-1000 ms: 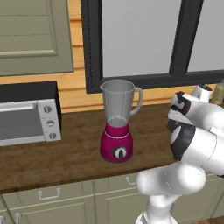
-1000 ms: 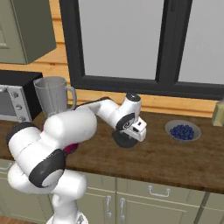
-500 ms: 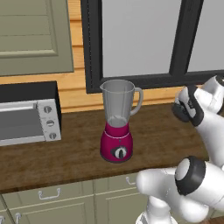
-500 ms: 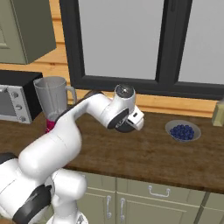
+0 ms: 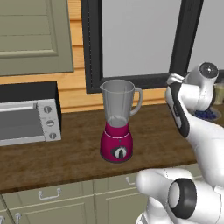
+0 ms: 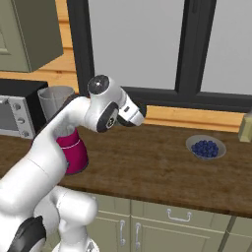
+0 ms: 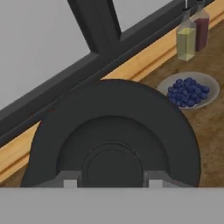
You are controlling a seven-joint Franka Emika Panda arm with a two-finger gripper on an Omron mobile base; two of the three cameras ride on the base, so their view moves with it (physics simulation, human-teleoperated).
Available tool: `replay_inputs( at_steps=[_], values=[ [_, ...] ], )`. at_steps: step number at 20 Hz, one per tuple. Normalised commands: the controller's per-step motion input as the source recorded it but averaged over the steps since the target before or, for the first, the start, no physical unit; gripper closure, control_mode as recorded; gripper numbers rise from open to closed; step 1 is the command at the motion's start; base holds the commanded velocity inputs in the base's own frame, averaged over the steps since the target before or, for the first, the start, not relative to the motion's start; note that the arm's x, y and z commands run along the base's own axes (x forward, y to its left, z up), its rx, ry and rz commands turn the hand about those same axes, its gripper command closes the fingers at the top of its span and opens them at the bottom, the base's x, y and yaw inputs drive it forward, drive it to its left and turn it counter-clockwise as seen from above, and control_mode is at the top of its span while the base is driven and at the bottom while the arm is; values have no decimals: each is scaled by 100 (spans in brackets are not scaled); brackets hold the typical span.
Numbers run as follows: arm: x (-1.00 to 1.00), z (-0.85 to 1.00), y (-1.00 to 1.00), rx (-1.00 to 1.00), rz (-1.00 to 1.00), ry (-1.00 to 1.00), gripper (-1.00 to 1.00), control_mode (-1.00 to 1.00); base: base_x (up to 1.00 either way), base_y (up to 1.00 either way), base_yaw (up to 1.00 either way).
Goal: Close the lid blender by securely placing the lid on top.
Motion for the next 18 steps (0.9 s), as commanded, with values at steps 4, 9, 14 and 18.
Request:
replay_inputs(
  at_steps=[4, 9, 14, 18],
  values=[
    [0, 100, 29, -5, -10, -1, 100, -100, 0, 0, 0],
    [4, 100, 45, 6, -4, 7, 100, -100, 0, 0, 0],
    [15, 92, 51, 18, 3, 21, 100, -100, 0, 0, 0],
    [17, 37, 44, 10, 15, 12, 100, -100, 0, 0, 0]
  ],
)
